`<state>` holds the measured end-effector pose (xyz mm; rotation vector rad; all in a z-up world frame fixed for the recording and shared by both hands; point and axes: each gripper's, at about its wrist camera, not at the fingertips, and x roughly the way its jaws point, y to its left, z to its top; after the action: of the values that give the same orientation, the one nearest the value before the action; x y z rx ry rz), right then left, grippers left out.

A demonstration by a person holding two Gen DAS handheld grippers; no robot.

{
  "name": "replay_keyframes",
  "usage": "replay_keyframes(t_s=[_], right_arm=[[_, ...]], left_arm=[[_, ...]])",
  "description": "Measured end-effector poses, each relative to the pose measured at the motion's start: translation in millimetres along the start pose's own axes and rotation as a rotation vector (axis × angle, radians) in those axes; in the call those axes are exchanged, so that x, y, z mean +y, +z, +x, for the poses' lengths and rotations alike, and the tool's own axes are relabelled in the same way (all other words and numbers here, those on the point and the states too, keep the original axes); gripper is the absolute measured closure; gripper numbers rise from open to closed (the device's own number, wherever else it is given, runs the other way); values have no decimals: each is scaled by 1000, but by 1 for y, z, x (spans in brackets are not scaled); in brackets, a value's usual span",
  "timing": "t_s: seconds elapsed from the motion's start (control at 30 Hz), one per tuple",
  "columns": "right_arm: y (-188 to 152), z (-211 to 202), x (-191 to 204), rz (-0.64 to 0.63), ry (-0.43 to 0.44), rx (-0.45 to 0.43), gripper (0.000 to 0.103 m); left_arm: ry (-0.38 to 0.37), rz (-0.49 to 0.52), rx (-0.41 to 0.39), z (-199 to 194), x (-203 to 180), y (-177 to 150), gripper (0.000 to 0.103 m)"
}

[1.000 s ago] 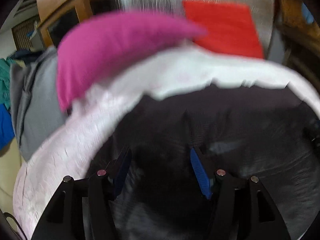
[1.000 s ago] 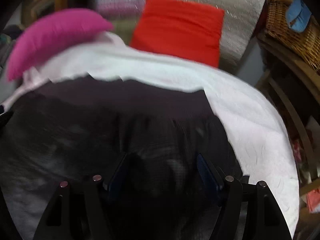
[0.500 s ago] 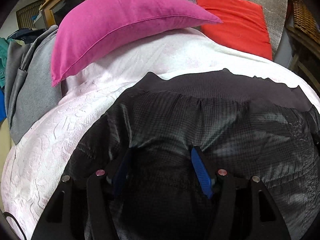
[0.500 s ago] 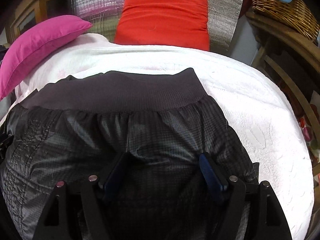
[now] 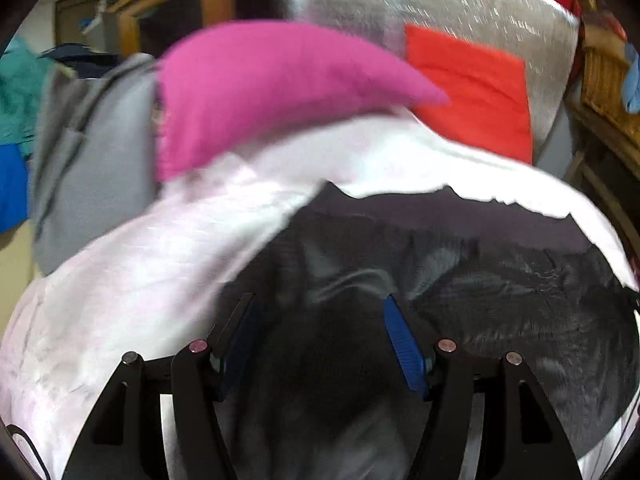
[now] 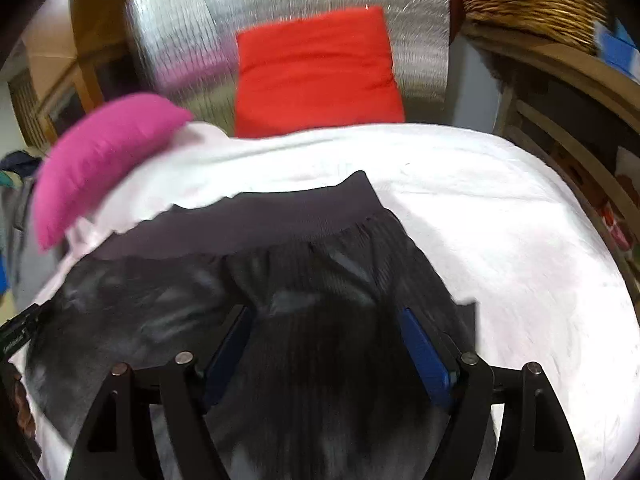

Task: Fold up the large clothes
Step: 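Lower the jacket bundle onto the bed and open both tools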

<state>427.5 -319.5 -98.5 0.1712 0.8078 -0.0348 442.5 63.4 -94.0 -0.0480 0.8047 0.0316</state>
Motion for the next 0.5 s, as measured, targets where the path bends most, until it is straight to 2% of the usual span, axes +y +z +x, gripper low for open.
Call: replay_keyframes(t_s=[0.2, 0.3, 0.4, 0.5], right_arm=[[-61, -42, -9, -15, 11, 5, 21], [-84, -36, -19, -25, -36, 28, 20], [-89, -28, -33, 14, -23, 33, 13], [-85, -22, -49, 88, -4, 57, 11]], left_arm=[[24, -49, 0, -29, 38, -43, 37], [65, -44, 63, -15, 43, -62, 37], [47, -83, 78, -2, 52, -69, 29], [35, -131, 99, 7, 61, -65, 25]])
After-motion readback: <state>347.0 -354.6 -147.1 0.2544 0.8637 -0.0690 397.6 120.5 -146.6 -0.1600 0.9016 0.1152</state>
